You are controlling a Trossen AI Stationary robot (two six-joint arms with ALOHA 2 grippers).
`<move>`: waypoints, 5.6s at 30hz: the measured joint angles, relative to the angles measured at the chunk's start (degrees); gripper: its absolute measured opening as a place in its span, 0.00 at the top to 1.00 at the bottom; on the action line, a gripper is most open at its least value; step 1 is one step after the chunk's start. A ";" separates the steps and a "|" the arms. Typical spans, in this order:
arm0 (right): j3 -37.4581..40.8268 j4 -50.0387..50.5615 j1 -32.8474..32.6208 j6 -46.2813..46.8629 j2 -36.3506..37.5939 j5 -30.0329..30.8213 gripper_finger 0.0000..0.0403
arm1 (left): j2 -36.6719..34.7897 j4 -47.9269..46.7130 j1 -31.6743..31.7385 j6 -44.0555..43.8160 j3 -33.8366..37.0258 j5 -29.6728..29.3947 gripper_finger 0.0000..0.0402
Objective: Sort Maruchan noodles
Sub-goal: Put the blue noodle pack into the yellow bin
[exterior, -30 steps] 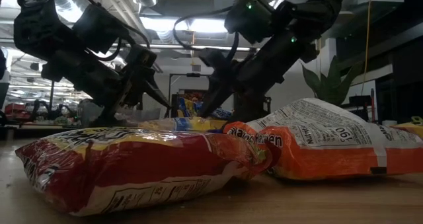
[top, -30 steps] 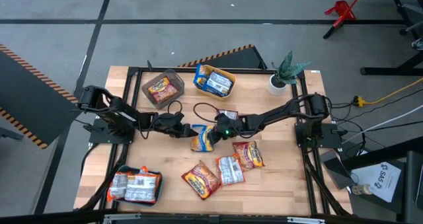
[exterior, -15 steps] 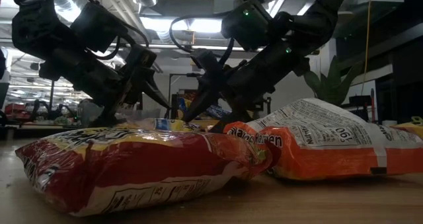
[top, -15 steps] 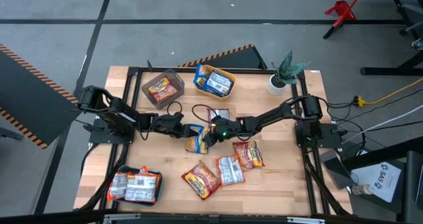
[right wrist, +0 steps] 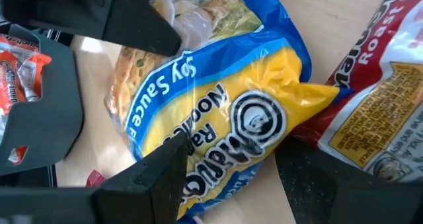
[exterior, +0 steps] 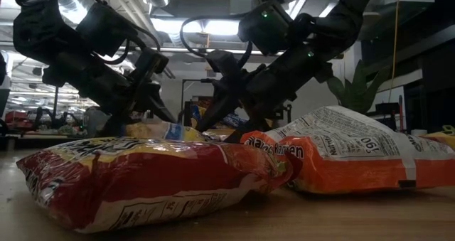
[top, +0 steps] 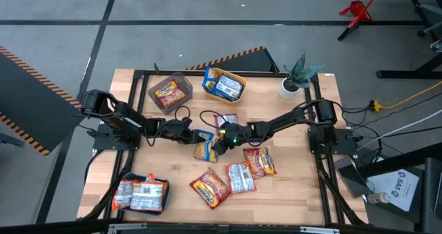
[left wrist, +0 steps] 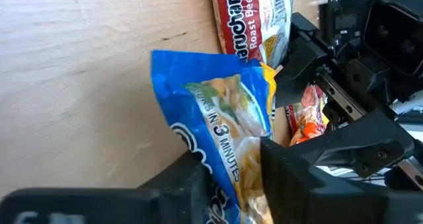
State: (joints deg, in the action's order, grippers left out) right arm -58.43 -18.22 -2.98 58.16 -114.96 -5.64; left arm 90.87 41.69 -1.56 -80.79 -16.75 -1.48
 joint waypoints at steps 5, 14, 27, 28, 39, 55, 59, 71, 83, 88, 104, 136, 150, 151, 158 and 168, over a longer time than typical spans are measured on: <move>0.07 2.77 0.04 -0.66 1.85 -2.56 0.48 | -0.20 1.14 0.06 -0.13 0.10 0.29 0.81; 0.03 25.78 -0.02 -8.05 14.79 2.76 0.48 | -4.17 2.11 2.30 -2.34 0.28 4.22 0.87; -0.01 42.32 0.89 -9.94 30.24 16.01 0.48 | -14.60 7.47 5.35 -9.25 0.09 -8.88 0.96; -0.01 43.38 1.32 -9.77 31.60 17.17 0.48 | -14.78 8.73 5.58 -9.78 0.02 -11.00 0.96; 0.02 49.96 3.43 -8.95 40.63 26.68 0.48 | -12.58 5.32 8.60 -4.47 -12.30 -27.74 0.97; 0.02 53.46 3.39 -9.62 42.50 28.39 0.48 | 8.60 2.48 14.73 -18.03 -30.65 -34.39 0.97; 0.02 54.16 3.39 -9.63 42.50 27.53 0.48 | 13.44 2.73 14.97 -25.06 -32.34 -38.84 0.97; 0.02 54.87 3.39 -10.55 42.50 27.76 0.48 | 20.15 3.42 15.29 -36.18 -35.34 -46.19 0.97; 0.02 55.04 3.39 -12.14 42.50 27.62 0.48 | 22.06 3.55 16.35 -36.10 -37.00 -47.58 0.91; 0.02 55.39 3.39 -12.18 42.50 27.45 0.48 | 22.03 4.11 15.90 -35.70 -37.00 -47.06 0.81; 0.02 55.83 3.39 -13.56 42.50 26.57 0.48 | 21.51 12.99 14.34 -26.52 -33.85 -39.40 0.63; 0.02 56.08 3.39 -13.68 42.47 27.51 0.48 | 21.48 6.89 16.35 -1.58 -43.15 -15.26 0.98; 0.02 58.39 3.39 -13.70 42.47 27.60 0.48 | 21.49 -5.55 19.52 -3.93 -41.99 -17.59 1.00; 0.02 58.41 3.39 -13.71 42.47 27.62 0.48 | 21.49 -6.07 19.56 -4.62 -41.38 -17.77 1.00; 0.02 58.43 3.39 -13.78 42.46 27.91 0.48 | 21.27 -5.17 19.58 -7.75 -38.14 -20.42 1.00; 0.02 58.65 3.39 -13.82 42.45 28.58 0.48 | 21.62 6.03 20.24 -8.63 -37.94 -18.53 1.00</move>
State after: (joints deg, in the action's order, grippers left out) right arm -58.41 40.42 0.40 44.34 -72.51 22.94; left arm 112.49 47.72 18.68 -89.42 -54.70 -20.00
